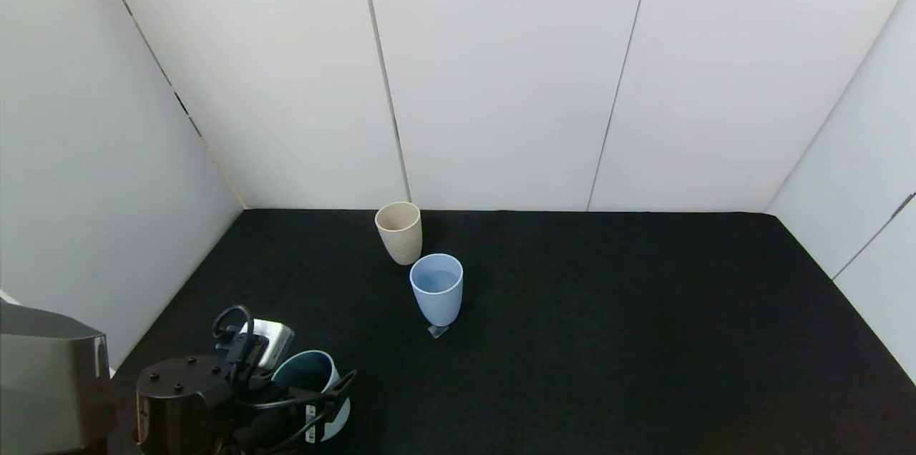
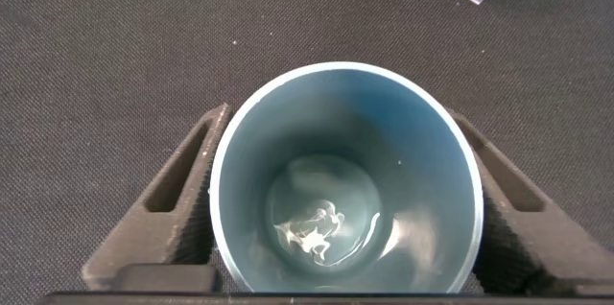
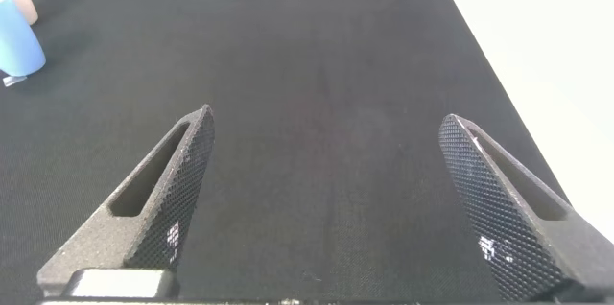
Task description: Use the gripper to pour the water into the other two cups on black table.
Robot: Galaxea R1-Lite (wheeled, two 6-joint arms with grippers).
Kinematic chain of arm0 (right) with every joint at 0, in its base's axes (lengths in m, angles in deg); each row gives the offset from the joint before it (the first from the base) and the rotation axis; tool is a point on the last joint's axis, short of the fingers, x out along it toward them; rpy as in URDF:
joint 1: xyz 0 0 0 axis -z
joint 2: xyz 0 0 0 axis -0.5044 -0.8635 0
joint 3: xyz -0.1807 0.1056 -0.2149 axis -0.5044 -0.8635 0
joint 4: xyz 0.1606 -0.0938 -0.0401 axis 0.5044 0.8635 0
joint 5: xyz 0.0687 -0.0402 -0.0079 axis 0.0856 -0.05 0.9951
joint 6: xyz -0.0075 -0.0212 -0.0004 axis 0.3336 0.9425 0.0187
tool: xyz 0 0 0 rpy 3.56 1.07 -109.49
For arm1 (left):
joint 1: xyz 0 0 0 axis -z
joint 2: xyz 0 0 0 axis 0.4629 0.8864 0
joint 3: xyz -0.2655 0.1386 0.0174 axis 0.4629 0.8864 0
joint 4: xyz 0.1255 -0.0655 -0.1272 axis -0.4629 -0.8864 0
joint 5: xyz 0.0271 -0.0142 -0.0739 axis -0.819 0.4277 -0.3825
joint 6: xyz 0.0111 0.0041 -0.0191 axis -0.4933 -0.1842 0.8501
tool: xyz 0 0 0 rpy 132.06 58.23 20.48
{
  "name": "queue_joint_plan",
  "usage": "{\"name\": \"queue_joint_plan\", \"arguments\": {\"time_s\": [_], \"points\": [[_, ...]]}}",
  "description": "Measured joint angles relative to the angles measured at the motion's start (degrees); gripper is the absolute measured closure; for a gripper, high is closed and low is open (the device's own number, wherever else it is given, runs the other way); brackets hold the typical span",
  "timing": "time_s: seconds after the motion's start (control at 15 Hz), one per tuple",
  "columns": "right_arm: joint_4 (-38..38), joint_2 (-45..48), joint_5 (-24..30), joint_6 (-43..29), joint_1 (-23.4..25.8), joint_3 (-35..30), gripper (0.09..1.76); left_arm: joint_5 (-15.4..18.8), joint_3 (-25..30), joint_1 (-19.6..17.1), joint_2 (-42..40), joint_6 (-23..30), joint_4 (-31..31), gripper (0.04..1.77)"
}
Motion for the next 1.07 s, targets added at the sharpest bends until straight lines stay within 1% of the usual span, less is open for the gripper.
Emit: {"name": "queue_joint_plan", "arguments": {"time_s": [0.27,0.53,0.8,1.07], "points": [[0.00,0.00,0.02,0.00,0.00,0.00,0.14,0.13,0.00,0.05,-1.22,-0.05,0.00,0.26],[0.00,0.00,-0.02,0.00,0.00,0.00,0.14,-0.20,0.00,0.00,-7.19,-0.77,0.01,0.19],[0.00,0.00,0.02,0.00,0.00,0.00,0.14,-0.37,0.00,0.00,-12.15,-3.39,0.01,0.15],[0.00,0.00,0.02,0.00,0.00,0.00,0.14,-0.79,0.00,-0.33,-17.09,-7.79,0.01,0.13]]}}
